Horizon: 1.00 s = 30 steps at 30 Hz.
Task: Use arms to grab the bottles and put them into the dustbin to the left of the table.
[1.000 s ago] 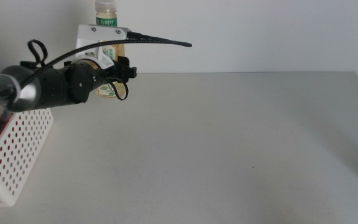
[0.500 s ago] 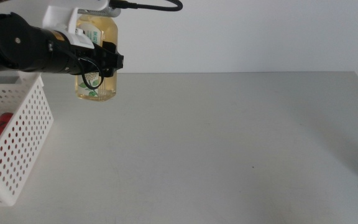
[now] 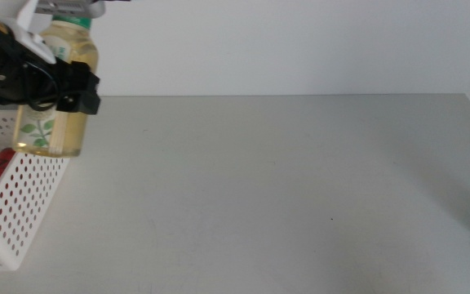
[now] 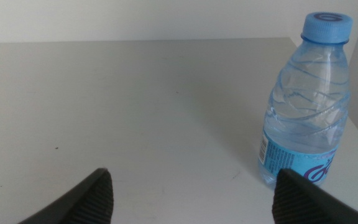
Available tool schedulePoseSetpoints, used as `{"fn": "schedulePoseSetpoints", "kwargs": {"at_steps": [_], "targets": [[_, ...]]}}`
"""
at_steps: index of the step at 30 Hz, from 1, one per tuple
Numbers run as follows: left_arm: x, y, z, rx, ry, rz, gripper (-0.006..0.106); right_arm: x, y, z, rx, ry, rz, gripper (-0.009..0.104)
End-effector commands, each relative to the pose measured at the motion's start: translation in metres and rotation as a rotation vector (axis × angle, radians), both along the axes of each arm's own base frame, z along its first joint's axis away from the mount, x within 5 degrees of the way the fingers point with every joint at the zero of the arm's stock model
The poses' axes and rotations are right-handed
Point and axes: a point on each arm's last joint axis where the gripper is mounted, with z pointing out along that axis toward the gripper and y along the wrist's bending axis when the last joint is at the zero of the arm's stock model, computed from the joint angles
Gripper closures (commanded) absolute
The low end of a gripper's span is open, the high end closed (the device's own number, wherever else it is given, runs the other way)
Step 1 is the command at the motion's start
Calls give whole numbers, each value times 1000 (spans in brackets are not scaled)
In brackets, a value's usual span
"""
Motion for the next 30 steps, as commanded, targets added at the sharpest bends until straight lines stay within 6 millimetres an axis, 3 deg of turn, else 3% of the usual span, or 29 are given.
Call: {"fn": "schedulePoseSetpoints", "kwargs": {"at_steps": [1,10,14,21,30], "targets": [[-6,16,38,5,-113,67,102,-1,-1,11,-16,-102,-8,30],[-16,70,65,66,-60,196,102,-1,-1,11,-16,-102,-8,30],[-16,90,65,89,5,229,102,-1,-1,11,-16,-102,-8,30],[0,134,35,114,172,338,102,-1,-1,11,-16,-102,-8,30],[37,156,-11,178,274,359,102,-1,-1,11,-16,-102,-8,30]]}}
